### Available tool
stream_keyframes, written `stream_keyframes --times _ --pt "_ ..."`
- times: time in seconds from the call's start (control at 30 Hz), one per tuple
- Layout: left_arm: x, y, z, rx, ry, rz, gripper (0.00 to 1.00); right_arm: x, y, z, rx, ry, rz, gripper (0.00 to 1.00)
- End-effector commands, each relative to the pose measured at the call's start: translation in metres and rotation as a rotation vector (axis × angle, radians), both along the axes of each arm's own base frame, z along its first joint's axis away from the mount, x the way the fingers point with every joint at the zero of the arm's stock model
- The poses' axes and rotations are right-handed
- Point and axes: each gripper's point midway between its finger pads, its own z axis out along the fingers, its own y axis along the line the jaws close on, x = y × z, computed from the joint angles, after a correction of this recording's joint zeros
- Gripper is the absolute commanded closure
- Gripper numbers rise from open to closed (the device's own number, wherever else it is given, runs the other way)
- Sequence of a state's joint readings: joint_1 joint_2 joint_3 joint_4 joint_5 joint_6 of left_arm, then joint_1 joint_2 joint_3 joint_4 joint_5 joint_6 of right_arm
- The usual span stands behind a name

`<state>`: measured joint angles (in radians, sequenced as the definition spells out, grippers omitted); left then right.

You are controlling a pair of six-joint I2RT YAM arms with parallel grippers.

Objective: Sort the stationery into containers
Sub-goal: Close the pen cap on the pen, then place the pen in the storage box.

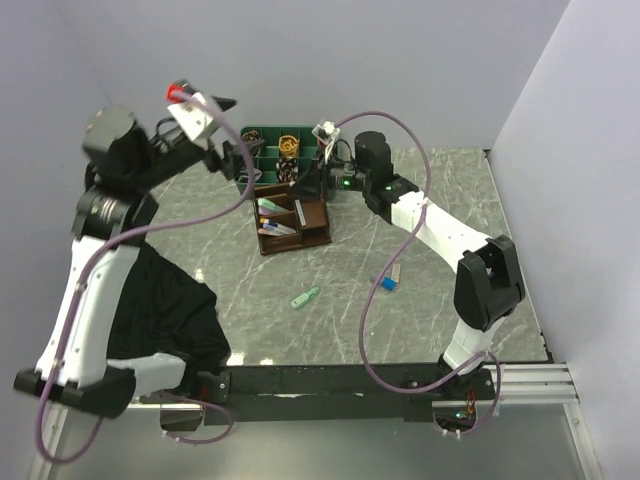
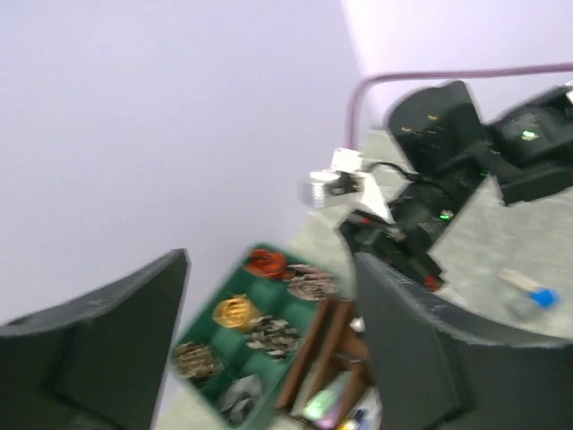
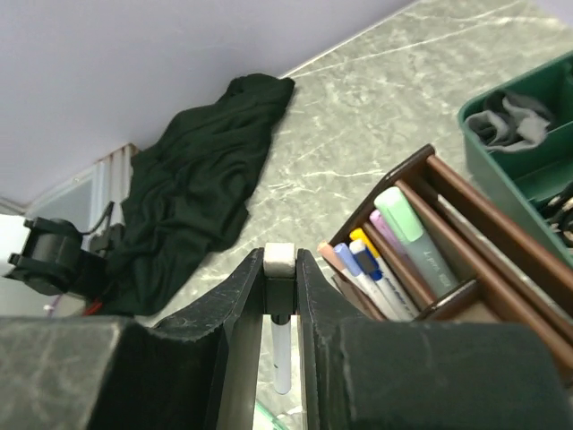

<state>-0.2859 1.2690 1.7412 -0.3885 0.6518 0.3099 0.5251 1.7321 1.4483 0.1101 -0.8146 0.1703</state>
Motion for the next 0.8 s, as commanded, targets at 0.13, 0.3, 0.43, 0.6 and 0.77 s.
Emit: stream_keyframes --times 0.13,0.3,0.43,0.6,0.77 --pt "0.045 0.100 -0.047 -0.023 -0.051 0.529 0.04 -0.005 0.023 0.018 0.137 -0.095 0.099 1.00" --pt "0.048 0.139 -0.085 -0.072 0.044 0.684 0.01 -0.005 0.040 -0.004 0.091 -0.250 0.172 1.00" --pt "0.048 0.162 -0.099 -0.126 0.109 0.759 0.00 -0.003 0.052 -0.024 0.010 -0.463 0.208 1.00" --pt "0.048 0.167 -0.106 -0.145 0.136 0.767 0.01 0.004 0.056 -0.046 -0.054 -0.526 0.240 1.00" --pt "0.048 0.167 -0.110 -0.170 0.161 0.758 0.00 0.013 0.060 -0.069 -0.115 -0.554 0.260 1.00"
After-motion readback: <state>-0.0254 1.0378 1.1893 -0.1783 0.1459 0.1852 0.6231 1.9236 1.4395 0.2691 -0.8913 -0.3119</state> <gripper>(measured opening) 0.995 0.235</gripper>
